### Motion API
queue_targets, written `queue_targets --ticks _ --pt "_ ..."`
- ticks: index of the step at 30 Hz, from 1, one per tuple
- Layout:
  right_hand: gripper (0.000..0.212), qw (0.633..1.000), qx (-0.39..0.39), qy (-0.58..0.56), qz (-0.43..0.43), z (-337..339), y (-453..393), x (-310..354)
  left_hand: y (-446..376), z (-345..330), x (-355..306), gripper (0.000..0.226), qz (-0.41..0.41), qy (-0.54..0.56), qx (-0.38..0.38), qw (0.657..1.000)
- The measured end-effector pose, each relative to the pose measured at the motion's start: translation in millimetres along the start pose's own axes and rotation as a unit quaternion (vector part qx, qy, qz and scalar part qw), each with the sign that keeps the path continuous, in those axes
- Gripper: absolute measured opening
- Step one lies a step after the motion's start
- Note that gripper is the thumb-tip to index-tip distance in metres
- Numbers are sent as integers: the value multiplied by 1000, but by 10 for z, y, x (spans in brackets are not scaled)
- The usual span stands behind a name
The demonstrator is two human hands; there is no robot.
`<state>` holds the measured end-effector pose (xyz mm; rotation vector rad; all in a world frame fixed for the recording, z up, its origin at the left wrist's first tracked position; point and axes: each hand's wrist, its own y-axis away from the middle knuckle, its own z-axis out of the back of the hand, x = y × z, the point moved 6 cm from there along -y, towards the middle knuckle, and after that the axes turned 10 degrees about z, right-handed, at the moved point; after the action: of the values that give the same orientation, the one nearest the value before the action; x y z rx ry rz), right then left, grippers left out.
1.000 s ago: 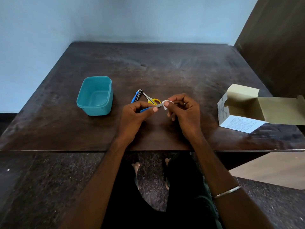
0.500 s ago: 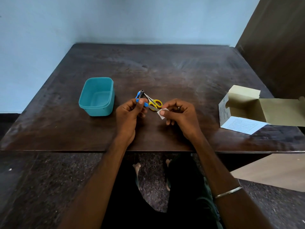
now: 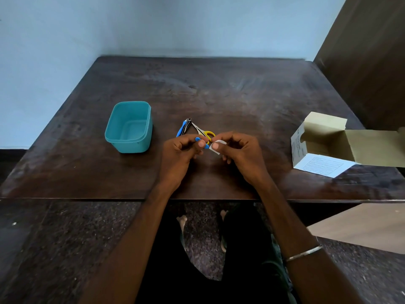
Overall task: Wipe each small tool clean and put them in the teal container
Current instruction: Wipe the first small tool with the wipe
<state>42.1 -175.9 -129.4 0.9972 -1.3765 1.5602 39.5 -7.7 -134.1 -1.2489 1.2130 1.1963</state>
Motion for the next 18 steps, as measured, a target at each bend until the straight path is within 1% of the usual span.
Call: queue_targets --ticks 6,13,18 --pt "11 1000 15 12 -4 -9 3 28 18 -34 -38 15 -6 10 18 1000" --pt "10 1000 3 -9 -11 -3 -1 -17 9 49 -34 12 -14 40 -6 999" --pt "9 1000 9 -8 -4 -9 2 0 18 4 -43 13 -17 27 18 999"
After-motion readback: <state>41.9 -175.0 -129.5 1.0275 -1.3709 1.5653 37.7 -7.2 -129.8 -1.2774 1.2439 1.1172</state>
